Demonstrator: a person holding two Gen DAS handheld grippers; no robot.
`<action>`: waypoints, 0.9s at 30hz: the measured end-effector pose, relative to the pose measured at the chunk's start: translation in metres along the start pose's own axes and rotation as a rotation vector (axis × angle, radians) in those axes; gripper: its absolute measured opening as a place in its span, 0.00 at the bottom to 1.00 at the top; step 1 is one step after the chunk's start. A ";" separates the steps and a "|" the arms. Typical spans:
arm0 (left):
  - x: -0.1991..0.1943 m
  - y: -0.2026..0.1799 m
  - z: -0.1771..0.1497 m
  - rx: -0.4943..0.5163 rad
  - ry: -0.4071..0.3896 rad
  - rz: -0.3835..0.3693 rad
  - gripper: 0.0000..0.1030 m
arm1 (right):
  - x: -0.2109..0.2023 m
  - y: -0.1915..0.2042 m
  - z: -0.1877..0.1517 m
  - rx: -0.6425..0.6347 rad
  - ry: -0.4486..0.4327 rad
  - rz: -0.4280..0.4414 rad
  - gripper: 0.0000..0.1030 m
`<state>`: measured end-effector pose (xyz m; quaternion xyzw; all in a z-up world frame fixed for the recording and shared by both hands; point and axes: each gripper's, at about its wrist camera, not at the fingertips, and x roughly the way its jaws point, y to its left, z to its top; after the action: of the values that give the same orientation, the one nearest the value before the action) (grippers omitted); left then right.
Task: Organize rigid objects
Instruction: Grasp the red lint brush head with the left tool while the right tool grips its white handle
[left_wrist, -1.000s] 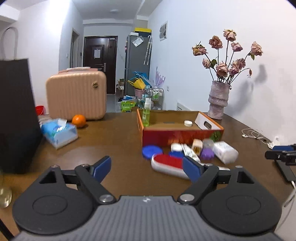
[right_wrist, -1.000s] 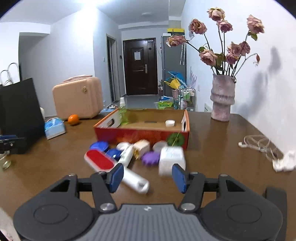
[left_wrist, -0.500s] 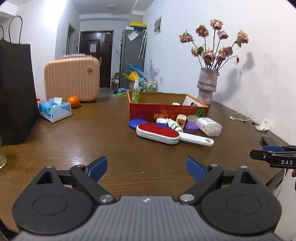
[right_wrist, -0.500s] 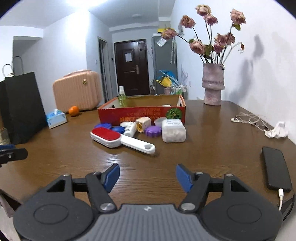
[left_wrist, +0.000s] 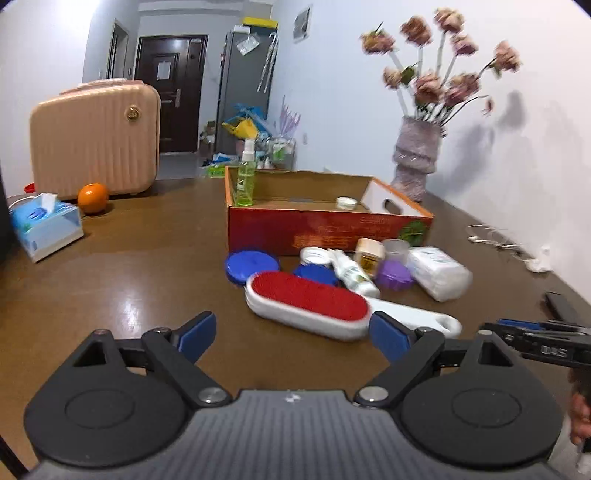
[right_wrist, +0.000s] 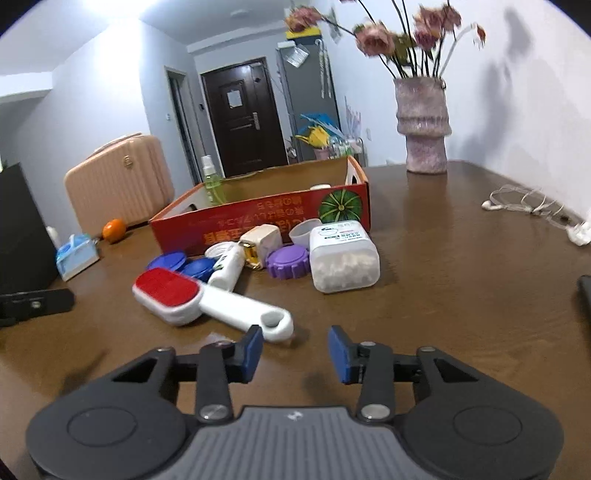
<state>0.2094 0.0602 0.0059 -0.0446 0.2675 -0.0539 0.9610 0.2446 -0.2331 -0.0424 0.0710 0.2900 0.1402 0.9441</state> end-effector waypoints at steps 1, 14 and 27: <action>0.014 0.002 0.006 0.003 0.010 0.003 0.85 | 0.007 -0.002 0.004 0.009 0.004 0.004 0.35; 0.130 0.041 0.035 -0.155 0.191 -0.102 0.47 | 0.076 -0.017 0.026 -0.023 0.079 -0.011 0.17; 0.093 0.033 0.021 -0.226 0.158 -0.082 0.38 | 0.071 -0.038 0.029 0.115 0.125 0.061 0.11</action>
<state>0.3019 0.0826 -0.0269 -0.1590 0.3445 -0.0661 0.9229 0.3259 -0.2489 -0.0643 0.1250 0.3537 0.1560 0.9137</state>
